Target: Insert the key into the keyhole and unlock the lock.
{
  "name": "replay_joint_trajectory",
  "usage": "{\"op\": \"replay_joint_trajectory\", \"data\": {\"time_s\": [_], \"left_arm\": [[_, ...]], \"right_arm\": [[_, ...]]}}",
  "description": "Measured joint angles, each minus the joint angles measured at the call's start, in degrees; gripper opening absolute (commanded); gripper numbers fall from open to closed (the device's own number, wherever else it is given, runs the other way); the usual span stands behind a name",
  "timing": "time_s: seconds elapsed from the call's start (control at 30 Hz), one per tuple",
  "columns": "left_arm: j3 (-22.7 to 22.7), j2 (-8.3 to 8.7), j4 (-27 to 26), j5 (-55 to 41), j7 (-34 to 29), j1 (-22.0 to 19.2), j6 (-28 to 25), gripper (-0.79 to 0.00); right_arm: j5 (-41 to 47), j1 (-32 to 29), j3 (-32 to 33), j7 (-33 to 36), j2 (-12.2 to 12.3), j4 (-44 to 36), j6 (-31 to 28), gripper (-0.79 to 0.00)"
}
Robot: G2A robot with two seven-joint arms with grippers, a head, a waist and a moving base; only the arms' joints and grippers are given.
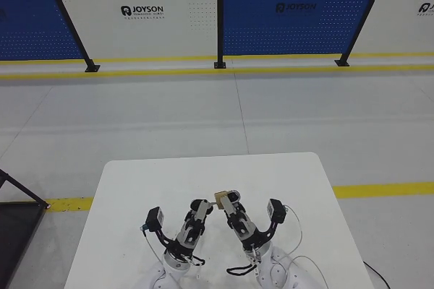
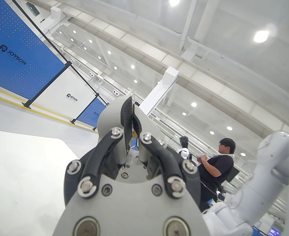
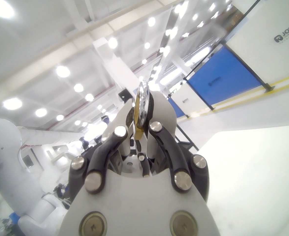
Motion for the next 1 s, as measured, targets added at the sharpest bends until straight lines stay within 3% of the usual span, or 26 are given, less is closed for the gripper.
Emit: {"op": "replay_joint_trajectory", "data": {"time_s": [0.23,0.27,0.3,0.33,0.43,0.63,0.7,0.77,0.87,0.93,1.0], "left_arm": [[0.4,-0.29,0.5,0.7,0.2,-0.4,0.4,-0.785],[0.4,-0.32,0.5,0.9,0.3,-0.4,0.4,-0.702],[0.4,-0.35,0.5,1.0,0.4,-0.4,0.5,-0.551],[0.4,-0.39,0.6,1.1,0.5,-0.4,0.6,-0.305],[0.4,-0.48,0.7,1.2,0.7,-0.6,0.9,-0.237],[-0.2,-0.52,0.6,0.9,0.8,-0.4,0.7,-0.305],[-0.4,-0.51,0.5,0.8,0.7,-0.3,0.5,-0.342],[-0.6,-0.5,0.4,0.8,0.6,-0.2,0.5,-0.428],[-0.8,-0.48,0.5,1.0,0.2,0.0,0.2,-0.446],[-0.8,-0.48,0.9,1.2,-0.2,-0.1,0.1,-0.533],[-0.8,-0.51,1.2,1.4,-0.4,-0.2,0.0,-0.539]], "right_arm": [[0.0,-0.2,0.2,1.2,-0.2,-0.3,0.7,-0.785],[0.0,-0.2,0.2,1.2,-0.3,-0.3,0.7,-0.785],[0.0,-0.3,0.3,1.3,-0.3,-0.3,0.7,-0.785],[0.0,-0.3,0.4,1.4,-0.3,-0.3,0.8,-0.785],[0.2,-0.4,0.7,1.5,-0.4,-0.4,0.8,-0.785],[0.7,-0.8,1.5,1.9,-0.4,-0.6,0.6,-0.785],[0.9,-0.9,1.7,2.1,-0.4,-0.7,0.5,-0.785],[1.1,-1.0,1.8,2.3,-0.4,-0.8,0.5,-0.785],[1.3,-1.1,2.0,2.5,-0.5,-0.9,0.5,-0.785],[1.4,-1.1,2.1,2.7,-0.6,-0.9,0.6,-0.785],[1.5,-1.2,2.3,2.9,-0.6,-1.0,0.7,-0.785]]}}
